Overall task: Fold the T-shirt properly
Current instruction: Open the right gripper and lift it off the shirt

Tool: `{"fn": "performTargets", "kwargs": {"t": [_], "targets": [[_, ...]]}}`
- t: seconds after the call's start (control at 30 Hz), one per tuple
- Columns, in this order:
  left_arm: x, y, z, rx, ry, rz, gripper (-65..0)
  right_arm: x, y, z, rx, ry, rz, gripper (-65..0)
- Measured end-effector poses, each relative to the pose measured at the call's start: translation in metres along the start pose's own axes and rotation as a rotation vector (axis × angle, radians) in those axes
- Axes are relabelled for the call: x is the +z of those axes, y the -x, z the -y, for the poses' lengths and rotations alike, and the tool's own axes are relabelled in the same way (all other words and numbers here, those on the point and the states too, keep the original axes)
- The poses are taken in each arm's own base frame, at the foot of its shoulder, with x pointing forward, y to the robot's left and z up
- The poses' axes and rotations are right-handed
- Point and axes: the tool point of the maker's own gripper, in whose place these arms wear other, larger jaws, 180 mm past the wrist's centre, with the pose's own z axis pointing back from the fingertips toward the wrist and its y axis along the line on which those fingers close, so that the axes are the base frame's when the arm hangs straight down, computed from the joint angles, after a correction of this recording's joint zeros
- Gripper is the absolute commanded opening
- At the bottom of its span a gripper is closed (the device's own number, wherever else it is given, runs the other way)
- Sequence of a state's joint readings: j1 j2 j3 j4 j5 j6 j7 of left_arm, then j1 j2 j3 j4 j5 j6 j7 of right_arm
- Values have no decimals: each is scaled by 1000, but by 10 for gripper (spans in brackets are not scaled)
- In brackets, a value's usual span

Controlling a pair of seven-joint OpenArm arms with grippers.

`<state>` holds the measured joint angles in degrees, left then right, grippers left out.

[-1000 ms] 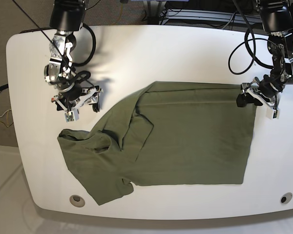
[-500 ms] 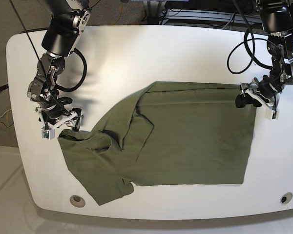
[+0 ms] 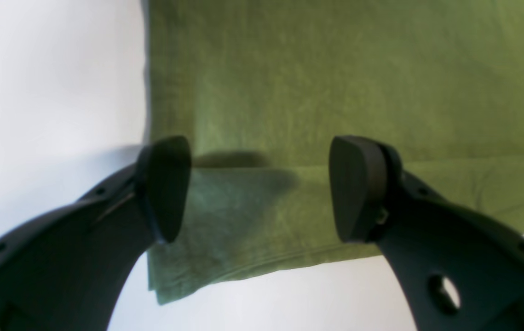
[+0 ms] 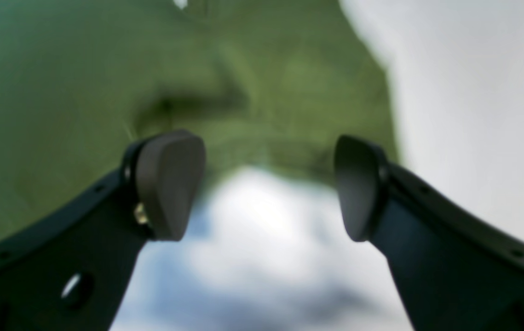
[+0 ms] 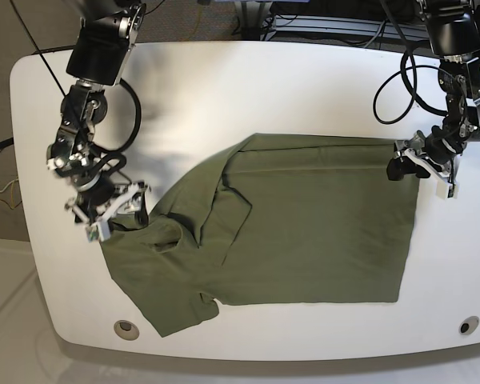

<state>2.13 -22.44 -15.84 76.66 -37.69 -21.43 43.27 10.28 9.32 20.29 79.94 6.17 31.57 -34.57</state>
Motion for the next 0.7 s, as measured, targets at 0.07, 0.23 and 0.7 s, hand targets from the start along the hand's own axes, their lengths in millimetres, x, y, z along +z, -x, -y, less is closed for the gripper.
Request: {"fn": "performTargets", "kwargs": {"t": [0.07,0.23,0.7], "targets": [[0,1,0,1,0,-1,-205,-1,22,2,-20,7,-55,-192],[0,2,0,0,-1,-5,-203,-2,52,9,-67,23,-89,-190],[1,8,-1,-1,-5,-16,-200,7,72,6,-66,-4,-117,-188]]}}
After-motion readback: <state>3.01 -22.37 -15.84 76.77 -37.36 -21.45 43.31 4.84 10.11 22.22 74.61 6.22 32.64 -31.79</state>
